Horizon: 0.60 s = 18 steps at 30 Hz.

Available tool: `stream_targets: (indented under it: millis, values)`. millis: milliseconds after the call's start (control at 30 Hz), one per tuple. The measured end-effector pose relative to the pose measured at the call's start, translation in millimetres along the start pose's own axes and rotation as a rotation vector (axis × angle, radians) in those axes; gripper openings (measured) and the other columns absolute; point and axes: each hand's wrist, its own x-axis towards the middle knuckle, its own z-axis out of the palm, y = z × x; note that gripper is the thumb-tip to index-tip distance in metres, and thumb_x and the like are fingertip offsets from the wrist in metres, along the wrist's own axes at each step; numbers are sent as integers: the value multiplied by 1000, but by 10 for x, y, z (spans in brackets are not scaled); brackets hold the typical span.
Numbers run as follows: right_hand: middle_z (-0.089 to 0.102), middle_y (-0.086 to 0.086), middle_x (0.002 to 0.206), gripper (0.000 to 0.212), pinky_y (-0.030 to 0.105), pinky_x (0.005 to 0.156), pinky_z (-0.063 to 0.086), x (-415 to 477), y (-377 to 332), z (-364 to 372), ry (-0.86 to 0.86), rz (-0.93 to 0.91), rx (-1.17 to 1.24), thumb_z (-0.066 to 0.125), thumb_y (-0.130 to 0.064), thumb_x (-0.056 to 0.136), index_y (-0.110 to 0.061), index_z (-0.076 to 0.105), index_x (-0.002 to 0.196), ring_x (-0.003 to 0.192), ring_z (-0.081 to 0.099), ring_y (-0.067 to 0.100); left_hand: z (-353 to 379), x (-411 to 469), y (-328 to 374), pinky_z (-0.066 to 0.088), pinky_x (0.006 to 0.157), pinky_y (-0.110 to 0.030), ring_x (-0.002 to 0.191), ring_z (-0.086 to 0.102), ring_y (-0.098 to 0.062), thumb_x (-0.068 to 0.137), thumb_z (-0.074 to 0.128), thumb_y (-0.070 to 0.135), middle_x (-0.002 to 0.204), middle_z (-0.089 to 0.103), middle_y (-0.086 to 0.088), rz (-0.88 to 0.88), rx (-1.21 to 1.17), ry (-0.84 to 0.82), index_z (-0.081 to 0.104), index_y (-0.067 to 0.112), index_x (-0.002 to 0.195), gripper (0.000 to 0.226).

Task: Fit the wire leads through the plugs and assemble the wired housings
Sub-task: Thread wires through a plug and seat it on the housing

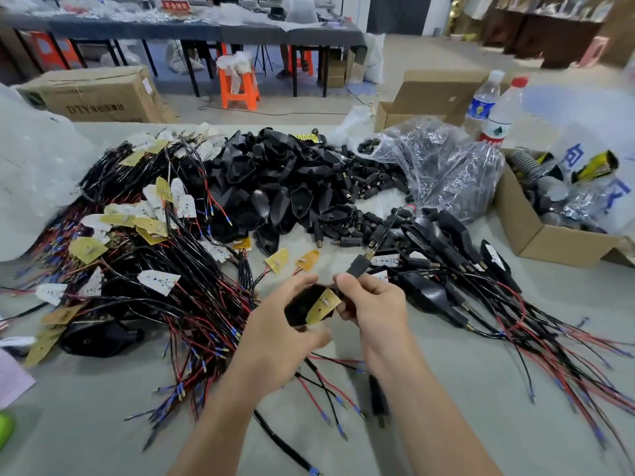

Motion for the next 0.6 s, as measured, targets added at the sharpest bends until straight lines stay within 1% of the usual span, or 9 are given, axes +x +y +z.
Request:
stream_targets:
  millis: [100,200,233,300,367,433,500,533,600]
  values:
    - [60,12,60,22,23,49,43,-13,-31,27,10,-44,-12,73,-9,88,4,70,71,49,49,14,76,-107,9,51,86,-12,99,66,11,75,82,11,112,67,35,35,-6,178,58,50,118,63]
    - [61,11,59,22,23,50,45,-23,-92,37,25,-68,6,74,-8,89,-5,74,67,49,51,15,81,-131,20,55,70,-26,75,69,-5,79,81,18,93,71,19,-15,-129,256,61,40,106,40]
    - [61,11,59,22,23,50,46,-28,-115,36,28,-72,11,75,-8,89,-6,75,67,50,52,15,76,-133,21,51,64,-26,68,65,-8,79,78,26,84,69,15,-19,-157,259,63,36,101,29]
    - [62,9,59,22,23,52,47,-46,-149,36,13,-76,19,74,-7,89,-8,76,68,50,53,15,64,-133,33,38,54,-16,54,51,-4,79,71,39,69,63,18,-5,-187,261,68,30,89,14]
    - [62,7,59,22,23,53,49,-79,-170,35,-28,-68,32,73,-6,90,-10,77,69,51,54,14,46,-105,34,35,51,-15,50,44,-2,84,71,36,63,60,20,0,-191,305,71,29,81,7]
    - [63,8,60,23,22,53,49,-102,-183,28,-54,-55,36,71,-4,91,-10,78,70,51,54,14,18,-80,65,39,53,-18,54,49,-4,89,74,25,68,66,20,12,-122,334,73,34,79,13]
    - [62,9,60,19,23,53,49,-89,-196,12,-34,-40,50,71,-4,91,-6,78,73,50,54,14,-1,-56,95,48,64,-15,69,64,0,84,81,20,92,73,28,24,-127,291,75,42,84,22]
    - [61,9,60,18,23,53,48,-79,-202,4,-23,-33,60,71,-4,91,-4,77,74,51,53,14,-9,-53,107,53,71,-14,80,68,3,79,86,18,104,72,32,28,-140,263,76,46,89,30]
    - [62,9,60,17,22,53,49,-61,-231,8,-32,-30,73,72,-4,90,-5,77,75,51,54,15,-29,-39,132,55,78,-14,92,71,5,73,91,15,113,69,36,45,-150,256,78,50,93,42]
